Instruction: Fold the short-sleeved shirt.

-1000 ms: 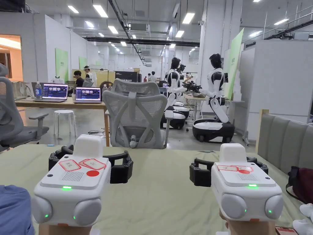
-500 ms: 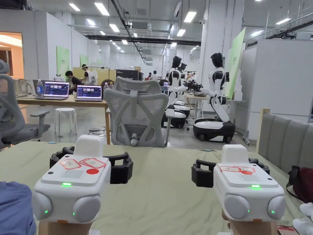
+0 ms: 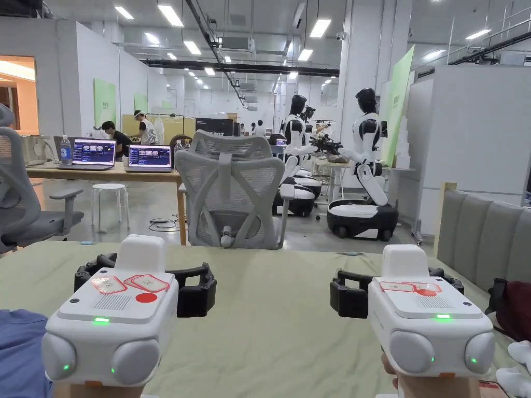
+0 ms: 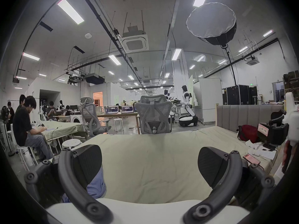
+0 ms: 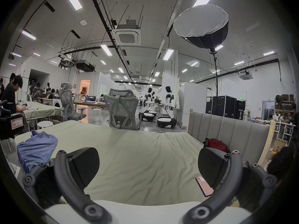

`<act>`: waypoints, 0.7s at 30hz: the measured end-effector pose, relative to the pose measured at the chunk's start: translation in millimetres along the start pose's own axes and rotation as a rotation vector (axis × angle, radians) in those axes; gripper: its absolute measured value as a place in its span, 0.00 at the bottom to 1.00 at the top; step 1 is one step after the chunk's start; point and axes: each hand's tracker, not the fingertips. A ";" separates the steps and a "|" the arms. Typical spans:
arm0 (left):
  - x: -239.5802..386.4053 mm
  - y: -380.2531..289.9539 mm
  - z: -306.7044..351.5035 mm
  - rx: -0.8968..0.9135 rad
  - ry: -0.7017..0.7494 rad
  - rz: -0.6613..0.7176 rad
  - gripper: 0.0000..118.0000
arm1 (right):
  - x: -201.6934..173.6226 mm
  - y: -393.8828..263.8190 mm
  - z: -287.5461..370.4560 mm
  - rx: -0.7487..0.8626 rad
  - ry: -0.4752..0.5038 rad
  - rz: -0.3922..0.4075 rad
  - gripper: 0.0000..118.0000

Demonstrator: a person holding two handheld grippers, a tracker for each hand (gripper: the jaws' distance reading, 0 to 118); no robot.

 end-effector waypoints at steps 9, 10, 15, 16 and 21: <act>-2.2 -1.8 1.3 -0.002 -0.003 0.001 1.00 | -1.3 -0.7 2.5 0.008 0.000 0.007 1.00; -3.0 -2.3 1.3 0.004 0.000 0.006 1.00 | -2.5 -0.7 2.4 0.008 -0.002 0.016 1.00; -5.1 -2.2 1.7 0.000 0.004 0.015 1.00 | -4.1 -1.6 1.4 0.012 -0.009 0.019 1.00; -5.0 -2.4 1.6 -0.003 0.003 0.015 1.00 | -3.4 -1.9 1.6 0.011 -0.011 0.015 1.00; -2.0 -4.2 2.1 -0.008 0.005 0.000 1.00 | -3.5 -1.1 4.6 0.012 -0.007 -0.009 1.00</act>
